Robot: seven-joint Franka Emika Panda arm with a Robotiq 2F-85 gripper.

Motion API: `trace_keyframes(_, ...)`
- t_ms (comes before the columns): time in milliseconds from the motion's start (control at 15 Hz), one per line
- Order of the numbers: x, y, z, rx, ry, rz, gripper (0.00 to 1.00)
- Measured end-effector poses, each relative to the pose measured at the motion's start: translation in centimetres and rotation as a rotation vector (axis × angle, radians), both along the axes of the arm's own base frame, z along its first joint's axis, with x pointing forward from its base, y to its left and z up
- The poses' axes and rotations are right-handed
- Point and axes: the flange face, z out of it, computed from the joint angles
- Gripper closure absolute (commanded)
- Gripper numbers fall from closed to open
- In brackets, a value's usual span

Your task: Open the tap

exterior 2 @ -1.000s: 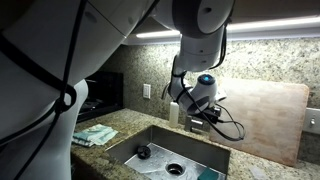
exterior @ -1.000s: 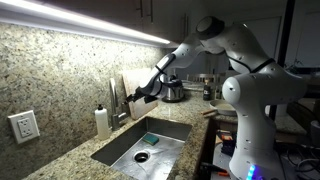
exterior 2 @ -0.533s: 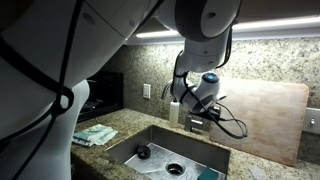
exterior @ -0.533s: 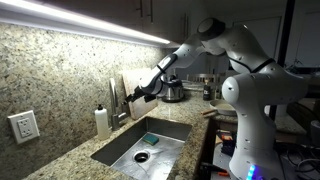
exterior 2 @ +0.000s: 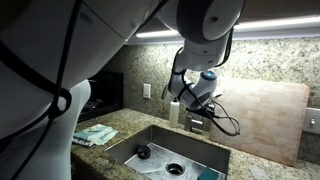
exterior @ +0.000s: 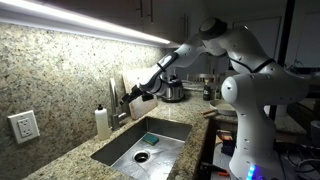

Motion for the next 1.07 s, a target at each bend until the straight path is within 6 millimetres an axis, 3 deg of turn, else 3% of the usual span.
trace_keyframes(600,-0.4,1.2,-1.1,0.055,0.088,0.020,0.00)
trace_keyframes(1067,0.3,2.3,0.3,0.024,0.051,0.070,0.00)
